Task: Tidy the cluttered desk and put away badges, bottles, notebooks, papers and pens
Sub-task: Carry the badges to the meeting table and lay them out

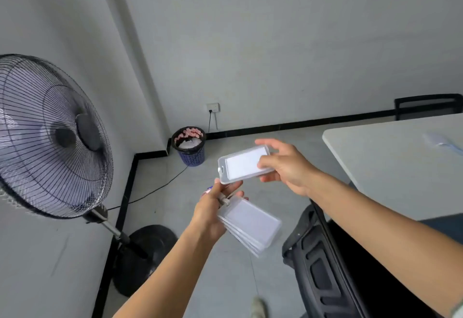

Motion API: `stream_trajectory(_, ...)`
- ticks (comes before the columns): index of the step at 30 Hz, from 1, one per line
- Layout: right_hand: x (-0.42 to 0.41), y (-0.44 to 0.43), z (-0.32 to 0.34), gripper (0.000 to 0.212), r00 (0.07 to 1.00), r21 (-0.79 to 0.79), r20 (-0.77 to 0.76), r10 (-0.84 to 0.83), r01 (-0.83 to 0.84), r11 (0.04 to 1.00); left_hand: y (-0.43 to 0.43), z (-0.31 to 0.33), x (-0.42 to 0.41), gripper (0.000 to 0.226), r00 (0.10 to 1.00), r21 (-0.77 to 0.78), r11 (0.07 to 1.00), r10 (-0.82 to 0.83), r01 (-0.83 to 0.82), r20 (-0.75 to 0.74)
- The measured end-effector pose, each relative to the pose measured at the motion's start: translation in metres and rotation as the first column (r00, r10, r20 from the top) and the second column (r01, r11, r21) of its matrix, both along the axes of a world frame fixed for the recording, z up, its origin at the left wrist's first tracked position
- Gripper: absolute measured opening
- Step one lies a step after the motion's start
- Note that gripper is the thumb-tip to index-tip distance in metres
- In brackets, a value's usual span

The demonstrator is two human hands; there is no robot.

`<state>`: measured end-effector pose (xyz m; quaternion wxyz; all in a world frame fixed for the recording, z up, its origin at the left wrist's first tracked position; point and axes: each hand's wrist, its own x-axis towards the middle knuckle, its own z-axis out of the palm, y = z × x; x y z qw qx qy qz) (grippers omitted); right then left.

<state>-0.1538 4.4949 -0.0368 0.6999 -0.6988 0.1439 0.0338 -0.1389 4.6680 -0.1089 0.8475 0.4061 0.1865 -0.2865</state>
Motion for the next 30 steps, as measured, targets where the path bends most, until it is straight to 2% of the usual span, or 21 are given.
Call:
stream_trajectory(5,0.041,-0.019,-0.036,0.026,0.99,0.002,-0.138,-0.013,0.014,1.0,0.003,-0.009,0.072,0.031,0.998,0.009,0.998,0.061,-0.061,-0.028)
stream_trajectory(11,0.115,-0.042,-0.069,0.012,0.97,0.054,-0.233,0.068,-0.057,0.997,-0.026,-0.014,0.175,0.033,0.998,0.081,0.995,0.059,-0.055,-0.039)
stream_trajectory(14,0.154,-0.053,-0.08,0.013,0.969,0.008,-0.235,0.083,-0.084,0.996,-0.046,-0.008,0.22,0.041,1.0,0.144,0.99,-0.007,0.004,0.019)
stream_trajectory(18,0.199,-0.074,-0.084,0.018,0.971,-0.021,-0.232,0.054,-0.06,0.998,-0.073,-0.006,0.271,0.045,1.0,0.161,0.987,-0.017,0.015,0.011)
stream_trajectory(23,0.245,-0.109,-0.084,0.011,0.974,-0.026,-0.217,0.066,-0.073,0.997,-0.107,-0.007,0.335,0.033,0.999,0.104,0.993,-0.052,0.052,-0.01)
stream_trajectory(27,0.284,-0.136,-0.092,0.007,0.976,-0.048,-0.214,0.033,-0.044,0.998,-0.141,-0.013,0.389,0.031,0.987,0.041,0.986,-0.159,0.16,-0.01)
stream_trajectory(30,0.323,-0.162,-0.103,0.027,0.97,-0.07,-0.235,-0.065,0.049,0.996,-0.175,-0.024,0.441,0.029,0.965,0.047,0.964,-0.263,0.263,0.001)
